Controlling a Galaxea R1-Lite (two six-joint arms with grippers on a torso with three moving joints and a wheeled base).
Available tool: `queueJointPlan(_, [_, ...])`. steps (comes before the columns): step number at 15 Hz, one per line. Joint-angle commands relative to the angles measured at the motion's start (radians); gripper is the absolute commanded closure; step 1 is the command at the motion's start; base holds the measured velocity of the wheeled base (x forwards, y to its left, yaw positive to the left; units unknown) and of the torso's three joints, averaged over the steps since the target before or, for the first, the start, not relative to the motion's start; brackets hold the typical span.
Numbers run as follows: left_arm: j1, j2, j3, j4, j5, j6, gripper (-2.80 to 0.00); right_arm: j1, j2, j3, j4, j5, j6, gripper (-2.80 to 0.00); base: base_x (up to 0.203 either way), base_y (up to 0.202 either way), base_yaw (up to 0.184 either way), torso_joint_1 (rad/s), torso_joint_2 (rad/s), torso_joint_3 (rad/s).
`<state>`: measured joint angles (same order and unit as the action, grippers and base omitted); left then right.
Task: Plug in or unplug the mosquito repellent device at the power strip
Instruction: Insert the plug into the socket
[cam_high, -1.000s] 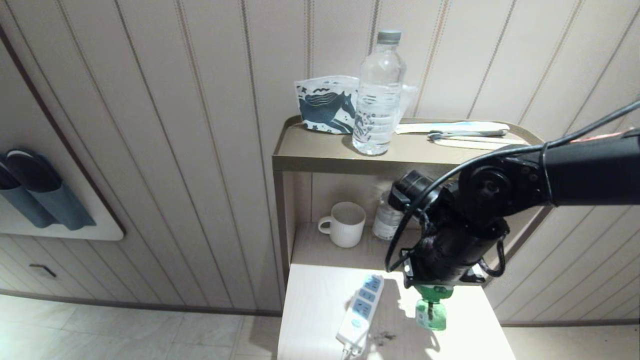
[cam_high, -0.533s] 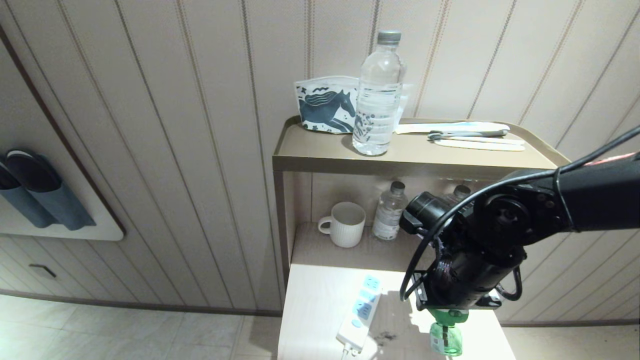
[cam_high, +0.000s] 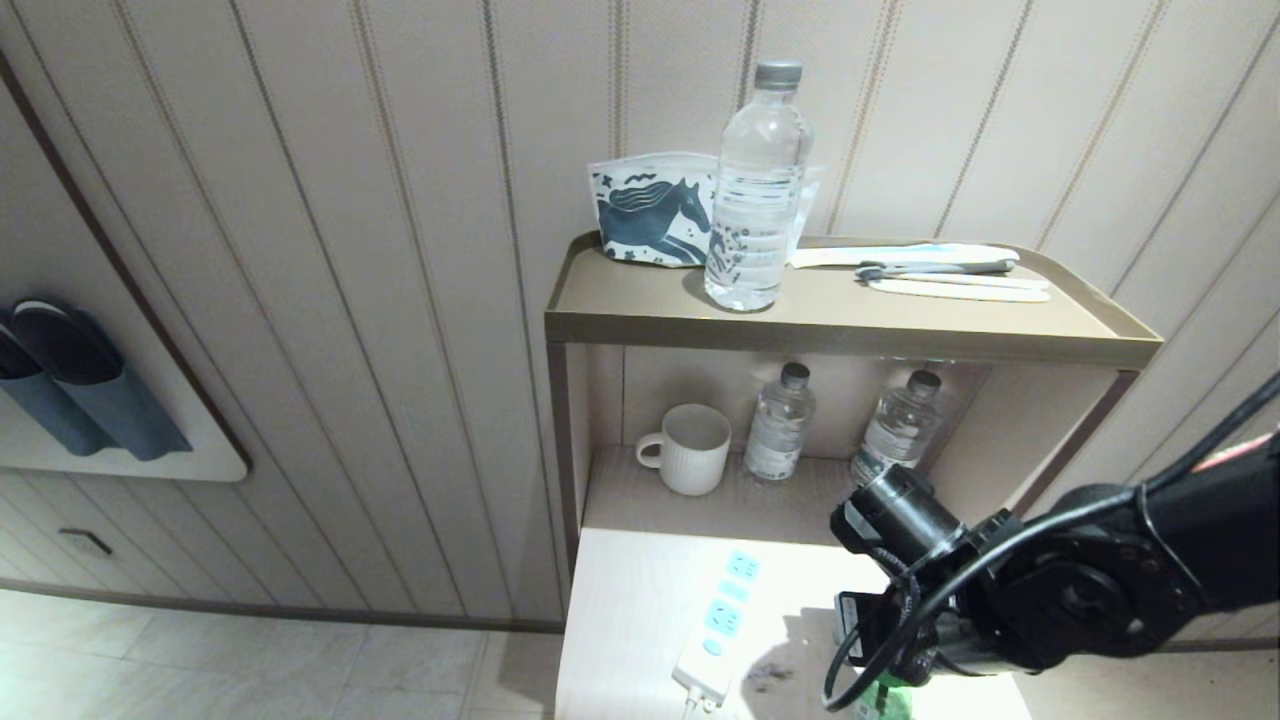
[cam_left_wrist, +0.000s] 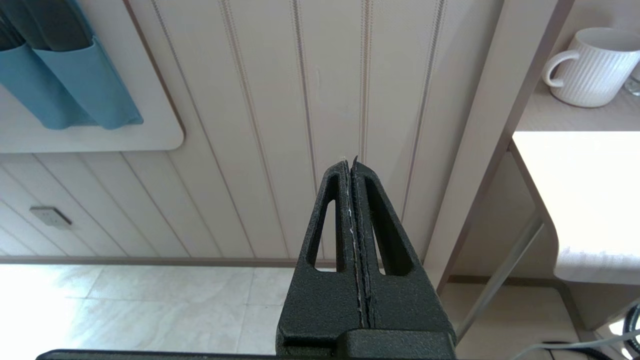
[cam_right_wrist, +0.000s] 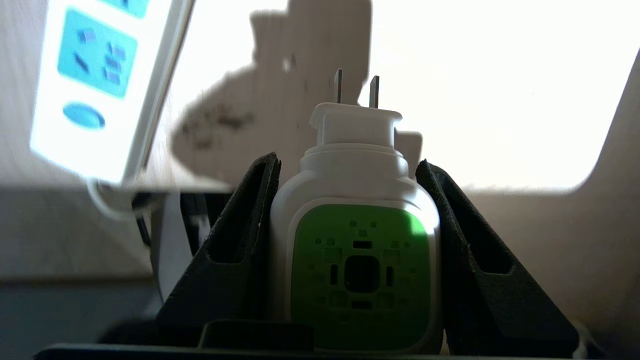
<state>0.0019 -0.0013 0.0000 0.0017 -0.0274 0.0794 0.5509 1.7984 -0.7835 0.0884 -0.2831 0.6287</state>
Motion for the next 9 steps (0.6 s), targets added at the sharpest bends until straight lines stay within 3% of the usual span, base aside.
queueJointPlan(1, [0.001,0.001,0.000,0.000,0.000,0.000,0.00,0.006,-0.010,0.122,-0.304,-0.076,0.001,0.00,0.000,0.000,0.000,0.000,0.00,0.000])
queueJointPlan(4, [0.001,0.001,0.000,0.000,0.000,0.000,0.00,0.016,-0.047,0.258,-0.599,-0.195,-0.034,0.00,0.000,0.000,0.000,0.000,0.00,0.000])
queueJointPlan(9, [0.001,0.001,0.000,0.000,0.000,0.000,0.00,0.027,-0.020,0.367,-0.877,-0.348,-0.160,0.00,0.000,0.000,0.000,0.000,0.00,0.000])
